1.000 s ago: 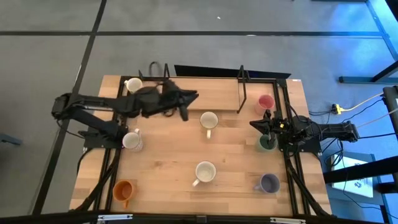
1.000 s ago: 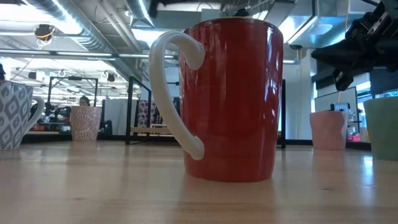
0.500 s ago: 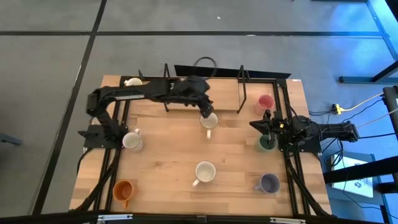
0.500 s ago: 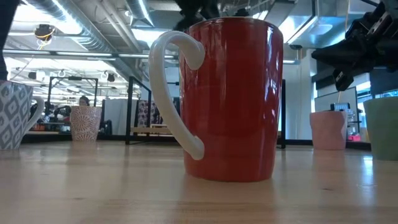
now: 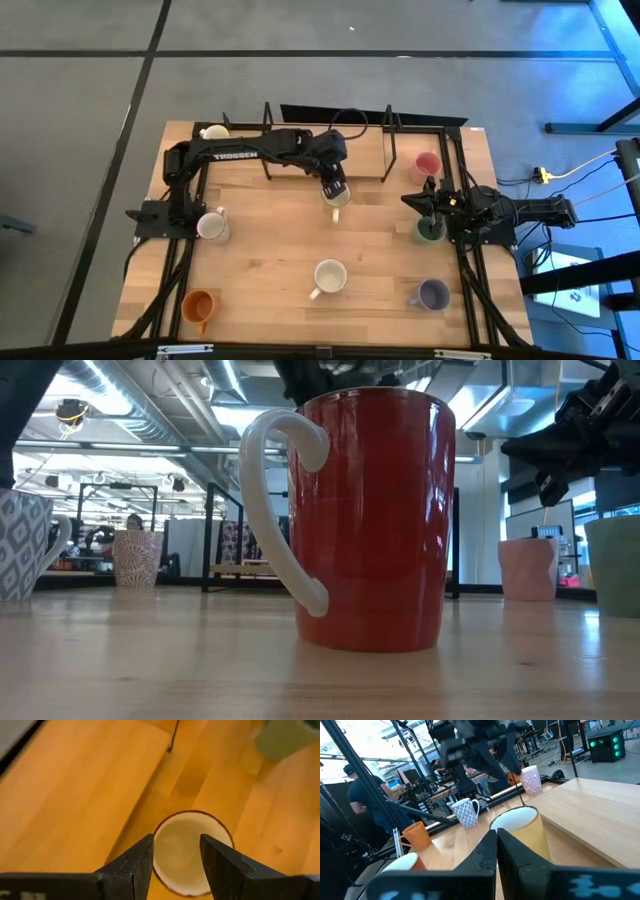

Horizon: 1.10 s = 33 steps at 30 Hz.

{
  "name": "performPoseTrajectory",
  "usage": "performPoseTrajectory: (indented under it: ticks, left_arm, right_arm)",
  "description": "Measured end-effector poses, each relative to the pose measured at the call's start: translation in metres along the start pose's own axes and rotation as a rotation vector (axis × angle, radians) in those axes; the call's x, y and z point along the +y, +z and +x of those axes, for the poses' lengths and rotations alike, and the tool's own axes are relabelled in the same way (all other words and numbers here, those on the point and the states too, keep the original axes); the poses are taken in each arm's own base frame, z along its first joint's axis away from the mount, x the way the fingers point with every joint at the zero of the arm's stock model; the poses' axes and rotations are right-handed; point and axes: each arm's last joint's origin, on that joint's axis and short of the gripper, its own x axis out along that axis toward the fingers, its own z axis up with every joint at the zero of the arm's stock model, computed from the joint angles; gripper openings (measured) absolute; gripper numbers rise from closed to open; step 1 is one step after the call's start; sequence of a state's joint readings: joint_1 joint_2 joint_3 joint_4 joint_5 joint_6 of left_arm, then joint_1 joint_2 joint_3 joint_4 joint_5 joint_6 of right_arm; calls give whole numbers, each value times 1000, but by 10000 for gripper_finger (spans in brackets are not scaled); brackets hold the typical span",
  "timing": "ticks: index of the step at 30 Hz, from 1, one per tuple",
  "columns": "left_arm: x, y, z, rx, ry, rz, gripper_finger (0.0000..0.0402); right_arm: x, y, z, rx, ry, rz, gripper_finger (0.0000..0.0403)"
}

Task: Place coffee mugs
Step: Put the yellow mug on the shelf

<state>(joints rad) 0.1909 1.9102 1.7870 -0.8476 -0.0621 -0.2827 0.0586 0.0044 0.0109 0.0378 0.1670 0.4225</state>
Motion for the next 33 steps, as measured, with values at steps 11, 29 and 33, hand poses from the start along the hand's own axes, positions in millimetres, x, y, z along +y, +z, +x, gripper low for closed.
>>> performPoseTrajectory:
  ticks: [11, 29, 33]
  left_arm:
    - [0, -13, 55, 129, 60, 16, 154]
    - [8, -3, 35, 89, 111, 79, 154]
    - [19, -12, 53, 165, 74, 57, 154]
  right_arm:
    - [0, 0, 0, 1, 0, -1, 1]
    - [0, 0, 0, 3, 2, -1, 1]
    - [0, 0, 0, 3, 2, -1, 1]
